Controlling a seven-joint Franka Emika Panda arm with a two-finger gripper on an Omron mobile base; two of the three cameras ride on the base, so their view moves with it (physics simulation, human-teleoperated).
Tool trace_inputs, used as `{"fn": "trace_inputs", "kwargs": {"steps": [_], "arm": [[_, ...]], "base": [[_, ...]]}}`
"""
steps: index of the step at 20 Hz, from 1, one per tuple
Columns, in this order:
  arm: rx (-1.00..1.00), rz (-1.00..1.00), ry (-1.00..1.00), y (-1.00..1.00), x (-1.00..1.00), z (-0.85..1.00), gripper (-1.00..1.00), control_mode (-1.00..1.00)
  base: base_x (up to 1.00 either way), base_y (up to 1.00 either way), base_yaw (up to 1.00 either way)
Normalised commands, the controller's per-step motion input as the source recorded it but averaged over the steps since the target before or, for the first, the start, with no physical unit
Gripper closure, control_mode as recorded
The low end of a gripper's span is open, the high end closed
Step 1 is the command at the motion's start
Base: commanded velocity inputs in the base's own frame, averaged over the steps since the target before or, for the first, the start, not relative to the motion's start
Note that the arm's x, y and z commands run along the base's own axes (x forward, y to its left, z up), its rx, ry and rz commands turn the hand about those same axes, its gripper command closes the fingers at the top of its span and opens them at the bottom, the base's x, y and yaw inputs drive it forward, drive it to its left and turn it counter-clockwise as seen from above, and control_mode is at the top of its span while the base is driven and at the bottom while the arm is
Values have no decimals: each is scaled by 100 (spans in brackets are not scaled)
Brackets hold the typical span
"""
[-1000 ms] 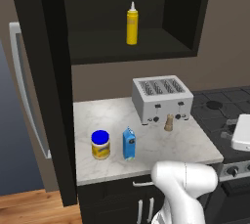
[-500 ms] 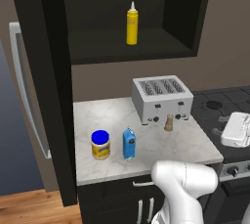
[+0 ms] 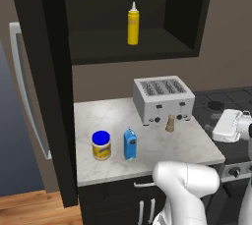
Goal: There are various items on the counter. Only move the condiments/shakers into the cabinet.
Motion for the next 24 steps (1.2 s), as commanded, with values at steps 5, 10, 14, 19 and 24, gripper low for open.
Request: {"fn": "trace_inputs", "kwargs": {"steps": [5,10,14,19,24], "arm": [[-1,0,0,16,34,-20,-100,-100],[0,0,16,17,21,-3,-100,-100],[-2,-6,47,14,28,0,-100,-100],[0,-5,51,0,16,0,-100,-100],[-4,0,9,4,2,-2,-100,-100]], "base": [[0,0,0],[0,0,0],[0,0,0],[0,0,0],[0,0,0]]}}
